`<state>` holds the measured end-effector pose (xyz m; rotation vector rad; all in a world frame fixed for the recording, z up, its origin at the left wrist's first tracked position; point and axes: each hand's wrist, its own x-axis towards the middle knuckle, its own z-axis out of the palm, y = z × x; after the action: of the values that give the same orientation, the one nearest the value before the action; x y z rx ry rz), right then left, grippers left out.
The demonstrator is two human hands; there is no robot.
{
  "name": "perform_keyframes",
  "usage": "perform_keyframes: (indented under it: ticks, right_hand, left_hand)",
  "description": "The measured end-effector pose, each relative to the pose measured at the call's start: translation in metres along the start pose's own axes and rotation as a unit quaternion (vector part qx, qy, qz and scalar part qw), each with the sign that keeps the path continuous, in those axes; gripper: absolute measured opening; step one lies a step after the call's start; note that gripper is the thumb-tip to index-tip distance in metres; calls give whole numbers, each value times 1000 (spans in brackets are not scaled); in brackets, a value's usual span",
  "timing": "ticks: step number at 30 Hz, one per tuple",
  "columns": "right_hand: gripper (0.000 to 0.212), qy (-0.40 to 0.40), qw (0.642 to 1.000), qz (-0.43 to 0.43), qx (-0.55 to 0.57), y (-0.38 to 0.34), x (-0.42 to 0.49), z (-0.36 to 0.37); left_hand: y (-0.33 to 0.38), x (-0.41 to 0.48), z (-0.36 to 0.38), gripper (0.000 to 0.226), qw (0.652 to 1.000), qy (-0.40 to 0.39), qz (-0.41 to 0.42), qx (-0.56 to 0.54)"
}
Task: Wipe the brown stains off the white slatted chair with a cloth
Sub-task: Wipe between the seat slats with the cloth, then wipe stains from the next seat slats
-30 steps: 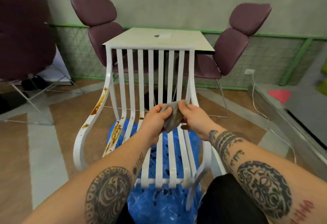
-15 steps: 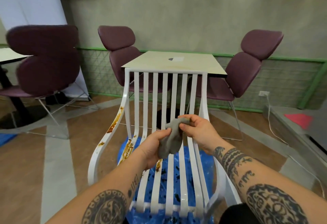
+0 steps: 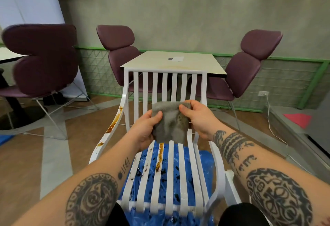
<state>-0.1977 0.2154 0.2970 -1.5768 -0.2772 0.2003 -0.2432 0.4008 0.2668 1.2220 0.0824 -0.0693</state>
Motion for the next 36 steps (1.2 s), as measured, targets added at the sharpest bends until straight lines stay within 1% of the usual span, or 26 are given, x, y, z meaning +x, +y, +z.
perform_keyframes:
  ticks: [3, 5, 7, 9, 11, 12, 13, 14, 15, 16, 18, 19, 20, 22, 24, 26, 28, 31, 33, 36]
  right_hand:
    - [13, 19, 999, -26, 4, -23, 11, 6]
    - [12, 26, 998, -38, 49, -36, 18, 11]
    - [14, 24, 993, -37, 114, -46, 24, 15]
    - [18, 29, 986, -29, 163, -51, 29, 20]
    - [24, 48, 982, -12, 185, -49, 32, 23]
    - [27, 59, 980, 0, 192, -47, 32, 24]
    - [28, 67, 978, 12, 195, -42, 31, 24]
    - [29, 69, 978, 25, 196, -37, 30, 24]
    - [29, 65, 978, 36, 197, -30, 29, 24]
    - [28, 55, 978, 44, 197, -23, 27, 23]
    - [27, 32, 977, 56, 203, -10, 24, 22]
    - [27, 22, 976, 61, 209, -5, 22, 21]
    - [27, 13, 974, 67, 216, 0, 21, 20]
    - [26, 14, 977, 72, 200, 8, 18, 21]
    - [20, 50, 991, 49, 115, 19, 19, 22]
    - [15, 82, 995, 22, 52, 30, 18, 23]
    - [19, 78, 994, 34, 62, 44, 14, 23]
    - [25, 46, 983, 132, 120, 69, 8, 26]
    - [29, 50, 976, 165, 133, 91, 7, 27]
    - [26, 76, 974, 169, 133, 118, 9, 26]
  left_hand:
    - [25, 5, 6, 31, 999, 12, 45, 20]
    - [39, 11, 11, 35, 995, 26, 86, 35]
    - [50, 17, 16, 37, 992, 43, 118, 27]
    - [55, 23, 20, 41, 986, 79, 143, 41]
    - [53, 26, 24, 49, 967, 141, 166, 133]
    - [49, 26, 26, 51, 947, 177, 184, 193]
    - [46, 24, 27, 49, 930, 205, 193, 237]
    - [41, 22, 28, 42, 921, 219, 198, 256]
    - [37, 18, 29, 35, 923, 214, 192, 257]
    - [31, 15, 28, 30, 936, 185, 174, 245]
    - [18, 9, 28, 32, 970, 86, 121, 191]
    - [11, 6, 28, 35, 981, 47, 99, 161]
    - [4, 5, 26, 38, 986, 29, 88, 141]
    - [-10, 9, 23, 38, 981, 55, 89, 162]
    - [-21, 15, 21, 31, 974, 94, 95, 181]
    - [-30, 17, 19, 21, 976, 117, 90, 161]
    - [-39, 19, 18, 16, 982, 131, 67, 120]
    - [-61, 24, 18, 13, 987, 136, 20, 85]
    - [-78, 27, 20, 14, 985, 140, -15, 98]
    - [-101, 32, 14, 18, 977, 147, -29, 154]
